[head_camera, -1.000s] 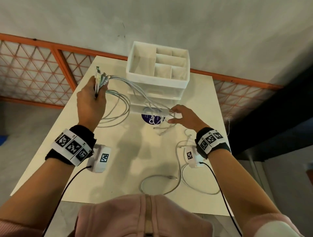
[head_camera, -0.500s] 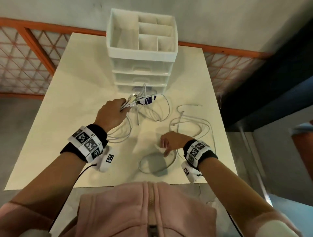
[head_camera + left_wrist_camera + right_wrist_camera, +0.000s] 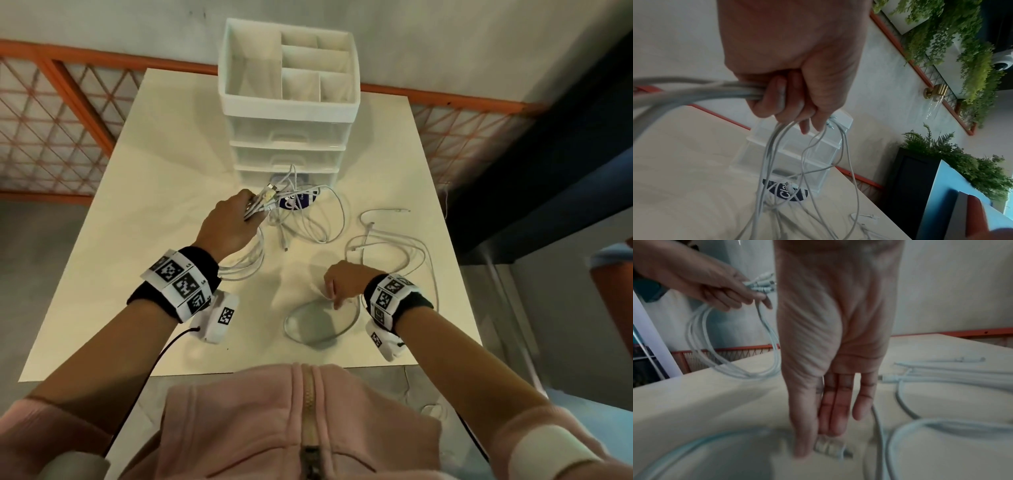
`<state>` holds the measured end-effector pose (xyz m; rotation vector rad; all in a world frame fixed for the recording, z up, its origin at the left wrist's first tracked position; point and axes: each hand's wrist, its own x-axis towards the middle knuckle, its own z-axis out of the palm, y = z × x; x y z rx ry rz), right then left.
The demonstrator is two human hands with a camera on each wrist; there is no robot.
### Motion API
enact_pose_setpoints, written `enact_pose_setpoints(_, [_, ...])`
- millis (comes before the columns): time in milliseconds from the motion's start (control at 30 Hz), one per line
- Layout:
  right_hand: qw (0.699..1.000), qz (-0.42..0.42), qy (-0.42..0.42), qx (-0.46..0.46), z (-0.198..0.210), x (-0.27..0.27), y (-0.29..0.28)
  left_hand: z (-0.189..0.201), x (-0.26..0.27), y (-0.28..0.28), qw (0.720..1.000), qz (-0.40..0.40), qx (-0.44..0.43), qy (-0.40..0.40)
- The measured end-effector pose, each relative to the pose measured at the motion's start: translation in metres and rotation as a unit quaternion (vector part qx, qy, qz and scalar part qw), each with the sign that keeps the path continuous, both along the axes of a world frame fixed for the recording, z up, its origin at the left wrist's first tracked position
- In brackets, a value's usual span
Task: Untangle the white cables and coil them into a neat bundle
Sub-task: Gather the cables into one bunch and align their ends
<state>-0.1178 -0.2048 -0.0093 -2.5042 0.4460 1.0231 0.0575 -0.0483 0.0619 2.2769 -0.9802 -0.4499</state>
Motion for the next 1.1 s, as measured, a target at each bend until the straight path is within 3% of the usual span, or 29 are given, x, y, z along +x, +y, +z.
enact_pose_setpoints(133, [1.000,-0.006,-0.024,0.011,0.004,-0.005,-0.003,0.007,-0.003,0.007,0.999,0.022,-0.043,0.027])
enact_pose_setpoints(267, [0.981,-0.094,-0.113,0.126,0.051,0.013,-0.019,0.016,-0.010,0.010,0.993,-0.005,-0.111,0.042])
enact_pose_setpoints(367, [0.944,-0.117,-0.242,0.194,0.105,0.035,-0.017,0.019,-0.015,0.005,0.989,-0.048,-0.117,0.078])
enact_pose_setpoints(467, [0.891,-0.160,-0.331,0.267,0.145,0.052,-0.008,0.024,-0.020,-0.001,0.974,-0.082,-0.128,0.167])
enact_pose_setpoints(567, [0.839,-0.202,-0.393,0.317,0.157,0.063,-0.005,0.032,-0.027,-0.005,0.960,-0.124,-0.129,0.214])
enact_pose_setpoints(733, [0.797,-0.270,-0.455,0.292,0.144,0.069,0.002,0.045,-0.028,-0.005,0.947,-0.095,-0.159,0.261])
enact_pose_setpoints(800, [0.803,-0.283,-0.419,0.315,0.136,0.068,0.006,0.056,-0.026,-0.003,0.949,-0.079,-0.182,0.246])
enact_pose_setpoints(833, [0.820,-0.266,-0.377,0.338,0.132,0.068,0.008,0.061,-0.026,-0.003,0.944,-0.076,-0.204,0.249])
enact_pose_setpoints(900, [0.877,-0.169,-0.280,0.353,0.125,0.070,0.017,0.072,-0.024,-0.004,0.923,-0.081,-0.254,0.280])
enact_pose_setpoints(967, [0.926,-0.059,-0.204,0.311,0.119,0.075,0.033,0.080,-0.021,-0.007,0.908,-0.088,-0.283,0.298])
enact_pose_setpoints(1033, [0.943,-0.007,-0.194,0.269,0.110,0.083,0.045,0.087,-0.017,-0.007,0.897,-0.099,-0.304,0.306])
enact_pose_setpoints(1100, [0.954,-0.012,-0.211,0.215,0.100,0.086,0.039,0.096,-0.009,-0.001,0.888,-0.103,-0.317,0.318])
